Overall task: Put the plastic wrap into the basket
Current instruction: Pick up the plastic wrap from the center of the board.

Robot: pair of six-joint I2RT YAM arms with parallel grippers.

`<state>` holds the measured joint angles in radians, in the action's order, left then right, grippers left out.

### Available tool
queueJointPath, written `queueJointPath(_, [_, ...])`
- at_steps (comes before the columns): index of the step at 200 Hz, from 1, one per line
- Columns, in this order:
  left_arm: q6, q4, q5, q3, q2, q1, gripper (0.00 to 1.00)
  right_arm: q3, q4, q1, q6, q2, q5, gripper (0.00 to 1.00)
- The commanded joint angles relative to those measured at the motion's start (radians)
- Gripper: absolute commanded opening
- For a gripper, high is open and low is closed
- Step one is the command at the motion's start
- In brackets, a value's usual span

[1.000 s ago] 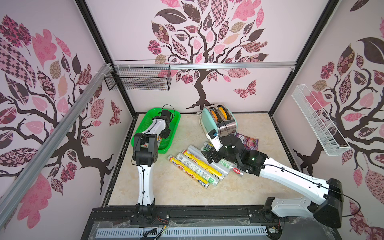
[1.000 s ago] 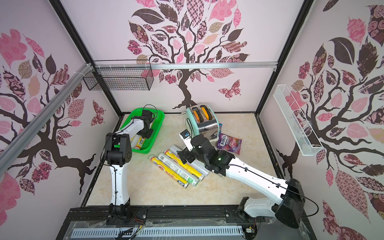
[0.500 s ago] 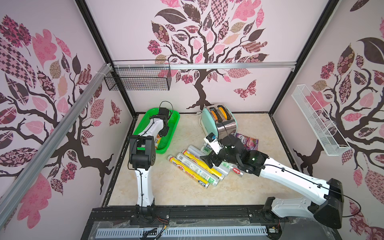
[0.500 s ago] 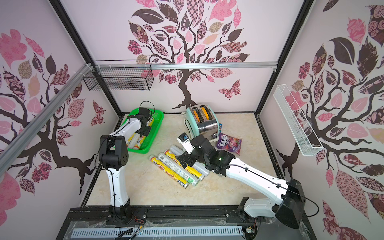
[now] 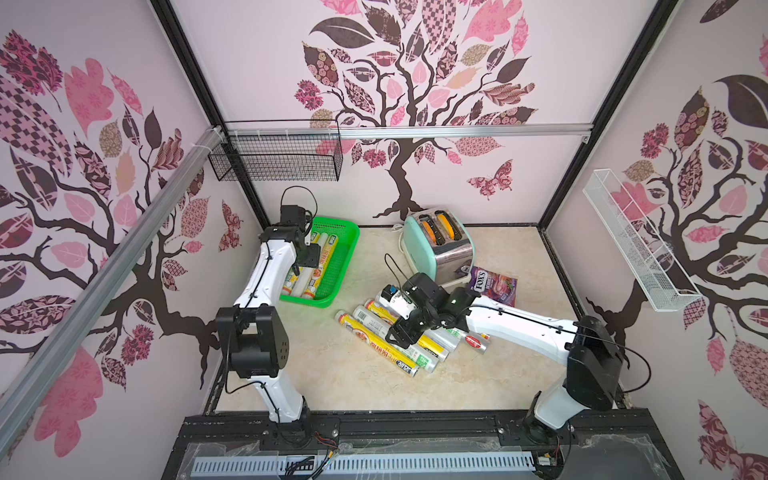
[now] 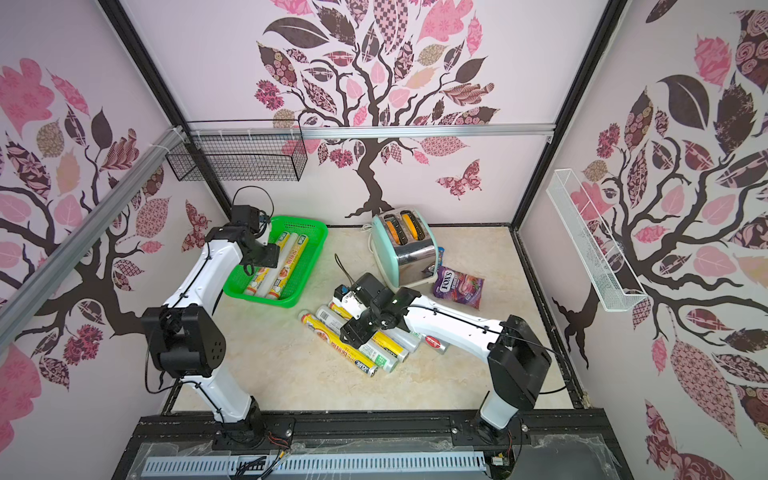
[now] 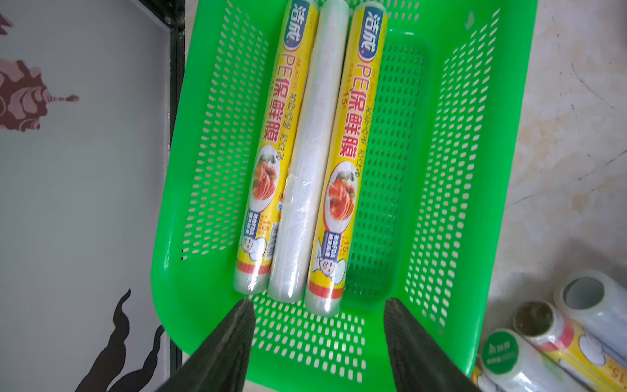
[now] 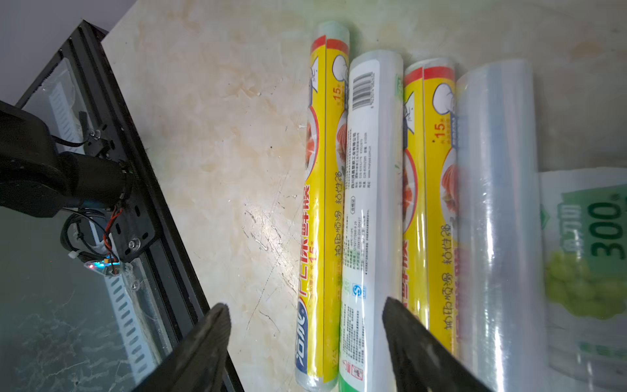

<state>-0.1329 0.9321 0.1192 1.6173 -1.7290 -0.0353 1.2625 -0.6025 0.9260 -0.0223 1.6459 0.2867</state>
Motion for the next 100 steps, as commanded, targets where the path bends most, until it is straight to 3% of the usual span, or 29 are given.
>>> queueJointPath(1, [-0.016, 0.004, -0.050, -0.087, 0.096, -0.001, 0.75, 0.034, -0.020, 0.020, 0.073, 0.040, -0.003, 0.73])
queueJointPath(17, [-0.023, 0.016, -0.077, -0.132, 0.160, -0.002, 0.91, 0.052, -0.015, 0.036, 0.084, 0.078, -0.019, 0.72])
queueJointPath(33, [-0.033, 0.053, -0.117, -0.158, 0.199, -0.005, 0.98, 0.073, -0.014, 0.049, 0.092, 0.124, -0.031, 0.70])
queueJointPath(100, [-0.023, 0.125, -0.175, -0.236, 0.282, -0.013, 0.98, 0.144, -0.035, 0.098, 0.092, 0.291, -0.090, 0.67])
